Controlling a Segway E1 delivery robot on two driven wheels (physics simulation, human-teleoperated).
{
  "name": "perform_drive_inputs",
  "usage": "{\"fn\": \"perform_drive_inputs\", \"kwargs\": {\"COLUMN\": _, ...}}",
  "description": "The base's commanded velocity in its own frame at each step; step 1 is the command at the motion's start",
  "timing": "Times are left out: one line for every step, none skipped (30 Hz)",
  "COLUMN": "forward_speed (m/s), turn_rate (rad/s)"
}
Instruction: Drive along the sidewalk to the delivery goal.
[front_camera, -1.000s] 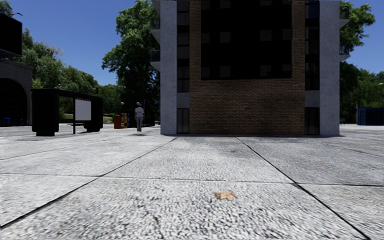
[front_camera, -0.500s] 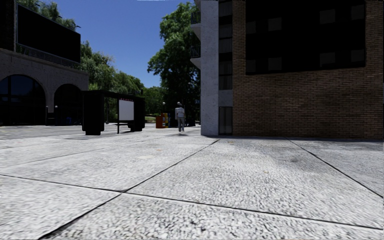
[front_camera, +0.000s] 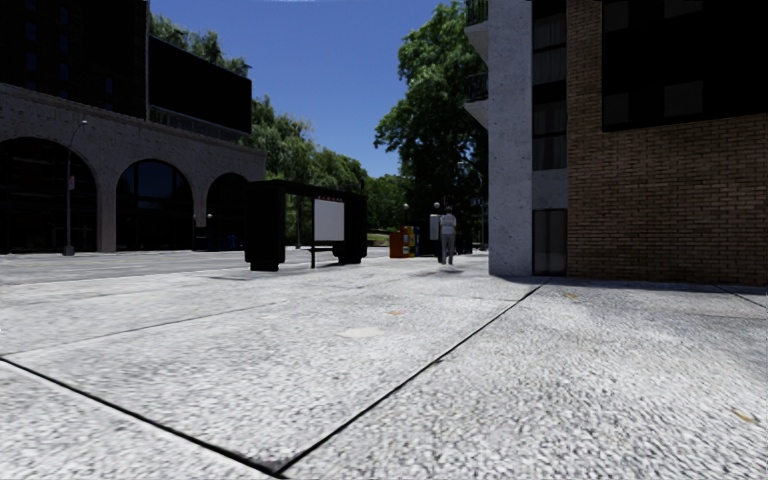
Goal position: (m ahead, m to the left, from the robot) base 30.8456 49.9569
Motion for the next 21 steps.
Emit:
{"fn": "perform_drive_inputs", "kwargs": {"forward_speed": 2.00, "turn_rate": 0.30}}
{"fn": "perform_drive_inputs", "kwargs": {"forward_speed": 2.00, "turn_rate": 0.00}}
{"fn": "perform_drive_inputs", "kwargs": {"forward_speed": 2.00, "turn_rate": 0.00}}
{"fn": "perform_drive_inputs", "kwargs": {"forward_speed": 2.00, "turn_rate": 0.00}}
{"fn": "perform_drive_inputs", "kwargs": {"forward_speed": 2.00, "turn_rate": 0.00}}
{"fn": "perform_drive_inputs", "kwargs": {"forward_speed": 2.00, "turn_rate": 0.00}}
{"fn": "perform_drive_inputs", "kwargs": {"forward_speed": 2.00, "turn_rate": 0.00}}
{"fn": "perform_drive_inputs", "kwargs": {"forward_speed": 2.00, "turn_rate": 0.00}}
{"fn": "perform_drive_inputs", "kwargs": {"forward_speed": 2.00, "turn_rate": 0.00}}
{"fn": "perform_drive_inputs", "kwargs": {"forward_speed": 2.00, "turn_rate": 0.00}}
{"fn": "perform_drive_inputs", "kwargs": {"forward_speed": 2.00, "turn_rate": 0.00}}
{"fn": "perform_drive_inputs", "kwargs": {"forward_speed": 2.00, "turn_rate": 0.00}}
{"fn": "perform_drive_inputs", "kwargs": {"forward_speed": 2.00, "turn_rate": 0.00}}
{"fn": "perform_drive_inputs", "kwargs": {"forward_speed": 2.00, "turn_rate": 0.00}}
{"fn": "perform_drive_inputs", "kwargs": {"forward_speed": 2.00, "turn_rate": 0.00}}
{"fn": "perform_drive_inputs", "kwargs": {"forward_speed": 2.00, "turn_rate": 0.00}}
{"fn": "perform_drive_inputs", "kwargs": {"forward_speed": 2.00, "turn_rate": 0.00}}
{"fn": "perform_drive_inputs", "kwargs": {"forward_speed": 2.00, "turn_rate": 0.00}}
{"fn": "perform_drive_inputs", "kwargs": {"forward_speed": 2.00, "turn_rate": 0.00}}
{"fn": "perform_drive_inputs", "kwargs": {"forward_speed": 2.00, "turn_rate": 0.00}}
{"fn": "perform_drive_inputs", "kwargs": {"forward_speed": 2.00, "turn_rate": 0.00}}
